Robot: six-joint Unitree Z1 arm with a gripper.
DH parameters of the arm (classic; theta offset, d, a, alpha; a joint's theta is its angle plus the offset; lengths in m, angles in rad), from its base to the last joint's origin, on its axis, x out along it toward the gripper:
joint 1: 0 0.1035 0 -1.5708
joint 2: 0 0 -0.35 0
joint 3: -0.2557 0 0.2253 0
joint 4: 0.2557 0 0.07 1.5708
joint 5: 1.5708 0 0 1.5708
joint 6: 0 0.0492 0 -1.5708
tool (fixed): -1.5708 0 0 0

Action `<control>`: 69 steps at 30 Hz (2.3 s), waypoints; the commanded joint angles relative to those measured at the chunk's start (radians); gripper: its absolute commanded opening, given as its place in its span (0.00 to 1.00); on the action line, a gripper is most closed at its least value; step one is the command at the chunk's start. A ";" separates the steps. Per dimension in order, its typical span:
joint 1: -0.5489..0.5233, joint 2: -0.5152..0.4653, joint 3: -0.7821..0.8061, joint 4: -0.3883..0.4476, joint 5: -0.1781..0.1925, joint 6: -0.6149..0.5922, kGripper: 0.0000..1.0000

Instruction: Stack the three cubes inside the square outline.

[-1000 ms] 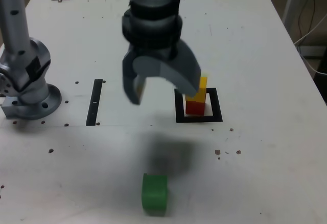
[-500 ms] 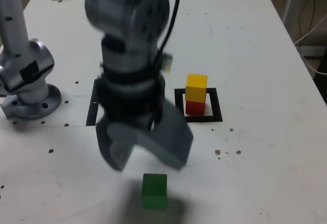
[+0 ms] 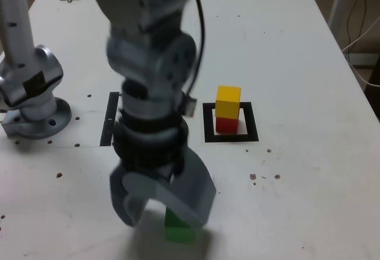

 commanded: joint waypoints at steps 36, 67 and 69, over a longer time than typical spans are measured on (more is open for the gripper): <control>0.001 0.132 -0.129 0.063 0.106 -0.082 0.21; 0.246 -0.039 -0.410 0.499 0.262 0.324 0.15; 0.290 -0.038 -0.431 0.511 0.267 0.371 0.14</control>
